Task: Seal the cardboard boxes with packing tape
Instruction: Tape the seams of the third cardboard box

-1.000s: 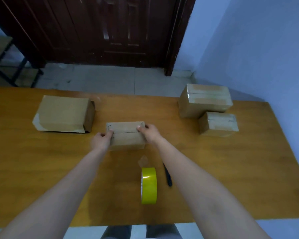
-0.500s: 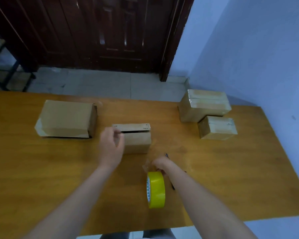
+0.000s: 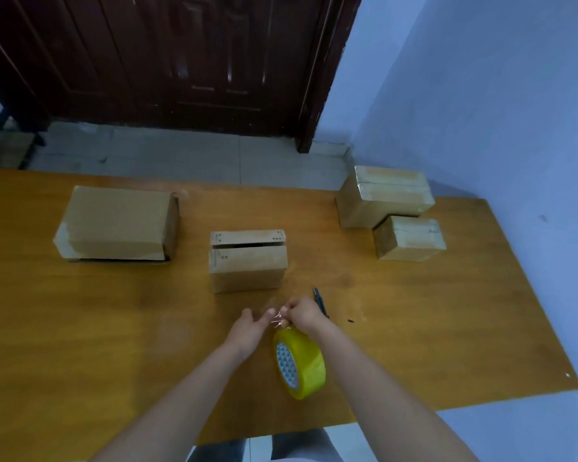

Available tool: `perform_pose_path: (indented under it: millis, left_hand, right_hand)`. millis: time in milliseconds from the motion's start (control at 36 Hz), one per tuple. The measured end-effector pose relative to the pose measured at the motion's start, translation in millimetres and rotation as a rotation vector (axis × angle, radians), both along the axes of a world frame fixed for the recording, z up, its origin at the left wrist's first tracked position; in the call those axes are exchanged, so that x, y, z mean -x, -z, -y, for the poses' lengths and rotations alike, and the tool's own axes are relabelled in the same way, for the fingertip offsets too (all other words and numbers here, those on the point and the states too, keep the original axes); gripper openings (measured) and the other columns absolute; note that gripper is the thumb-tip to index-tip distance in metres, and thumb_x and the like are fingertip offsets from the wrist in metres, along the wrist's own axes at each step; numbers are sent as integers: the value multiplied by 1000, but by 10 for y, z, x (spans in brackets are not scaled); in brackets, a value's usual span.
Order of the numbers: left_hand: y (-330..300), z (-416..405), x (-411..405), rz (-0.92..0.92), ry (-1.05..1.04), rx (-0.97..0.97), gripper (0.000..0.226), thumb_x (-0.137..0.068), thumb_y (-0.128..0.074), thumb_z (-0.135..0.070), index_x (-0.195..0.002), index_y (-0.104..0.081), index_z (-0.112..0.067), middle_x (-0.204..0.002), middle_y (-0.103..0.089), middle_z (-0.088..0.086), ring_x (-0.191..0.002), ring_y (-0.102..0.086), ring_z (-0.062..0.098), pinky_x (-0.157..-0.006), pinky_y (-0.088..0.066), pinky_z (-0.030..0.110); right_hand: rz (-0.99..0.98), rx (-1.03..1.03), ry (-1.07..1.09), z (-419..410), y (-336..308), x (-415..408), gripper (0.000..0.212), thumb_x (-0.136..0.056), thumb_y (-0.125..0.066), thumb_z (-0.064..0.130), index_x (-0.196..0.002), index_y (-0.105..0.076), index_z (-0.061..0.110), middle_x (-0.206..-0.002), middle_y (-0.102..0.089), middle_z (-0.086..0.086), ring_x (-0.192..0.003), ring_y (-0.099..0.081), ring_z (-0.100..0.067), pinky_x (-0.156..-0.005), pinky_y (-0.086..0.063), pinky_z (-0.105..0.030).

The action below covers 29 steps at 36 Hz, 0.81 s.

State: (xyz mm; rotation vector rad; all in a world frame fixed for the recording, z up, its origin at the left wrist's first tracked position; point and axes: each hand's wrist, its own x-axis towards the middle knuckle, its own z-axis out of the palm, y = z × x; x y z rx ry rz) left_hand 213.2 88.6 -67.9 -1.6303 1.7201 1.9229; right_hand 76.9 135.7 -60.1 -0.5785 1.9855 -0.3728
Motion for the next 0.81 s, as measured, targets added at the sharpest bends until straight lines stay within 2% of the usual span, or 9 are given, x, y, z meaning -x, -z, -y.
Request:
perform_pose_path:
  millis: [56, 139, 278, 389, 472, 583, 694, 750, 806]
  left_hand:
    - [-10, 10, 45, -129, -105, -214, 80, -74, -59, -72, -122, -55, -8, -118, -62, 7, -111, -57, 22, -95, -41, 33]
    - [-84, 26, 103, -260, -186, -295, 34, -92, -54, -44, -93, -64, -11, -87, -68, 4, -84, -64, 16, -81, -49, 29]
    - [-243, 96, 126, -356, -309, -221, 15, -94, -59, -18, -88, -65, -6, -77, -70, 10, -67, -67, 21, -58, -56, 29]
    - [-430, 128, 176, -386, -164, -52, 20, -96, -56, -19, -81, -63, -8, -67, -68, 3, -67, -66, 23, -68, -55, 38]
    - [-562, 172, 273, -402, -74, 145, 24, -97, -54, -16, -74, -60, -10, -61, -64, 2, -63, -63, 25, -64, -52, 38]
    - [-797, 274, 474, -350, 45, 508, 25, -97, -51, -20, -74, -57, -11, -66, -61, 5, -68, -60, 27, -62, -48, 42]
    - [-1163, 329, 732, -373, 114, 760, 20, -100, -44, -19, -83, -50, -10, -68, -51, -1, -61, -46, 12, -51, -31, 22]
    - [-1327, 385, 878, -418, 100, 849, 18, -100, -45, -16, -83, -50, -11, -65, -51, -2, -59, -47, 13, -50, -31, 21]
    - [-1482, 416, 1007, -465, 53, 869, 18, -99, -46, -15, -83, -52, -11, -66, -55, -2, -59, -51, 13, -53, -37, 24]
  right_hand:
    - [10, 78, -13, -31, -63, -17, 30, -96, -50, 10, -67, -55, 18, -62, -59, 1, -60, -52, -11, -68, -43, -27]
    - [26, 149, -52, -53, -164, -45, 30, -95, -50, 9, -67, -54, 19, -63, -58, 0, -64, -53, -16, -72, -43, -30]
    - [-3, 258, -66, -95, -355, -15, 31, -94, -52, 8, -65, -53, 19, -60, -58, 2, -66, -53, -17, -68, -43, -28]
    - [-38, 324, -67, -118, -505, 53, 31, -91, -55, 7, -64, -54, 22, -60, -60, 3, -63, -53, -10, -68, -43, -27]
    - [-49, 413, -39, -134, -645, 112, 26, -90, -59, 7, -67, -57, 20, -67, -61, -1, -68, -52, -11, -66, -40, -24]
    - [-55, 535, -12, -158, -890, 203, 14, -87, -58, 2, -91, -66, 13, -91, -64, 0, -87, -57, -10, -80, -44, -26]
    - [-90, 642, 0, -197, -1209, 333, 48, -90, -57, 2, -131, -54, 26, -124, -55, 6, -108, -52, -6, -88, -42, -8]
    - [-46, 728, 25, -244, -1357, 416, 59, -91, -58, 7, -134, -42, 44, -135, -40, 6, -116, -47, -7, -103, -41, -20]
    - [-3, 798, 87, -282, -1501, 522, 70, -90, -62, 17, -138, -28, 55, -138, -29, 10, -120, -44, -7, -104, -43, -29]
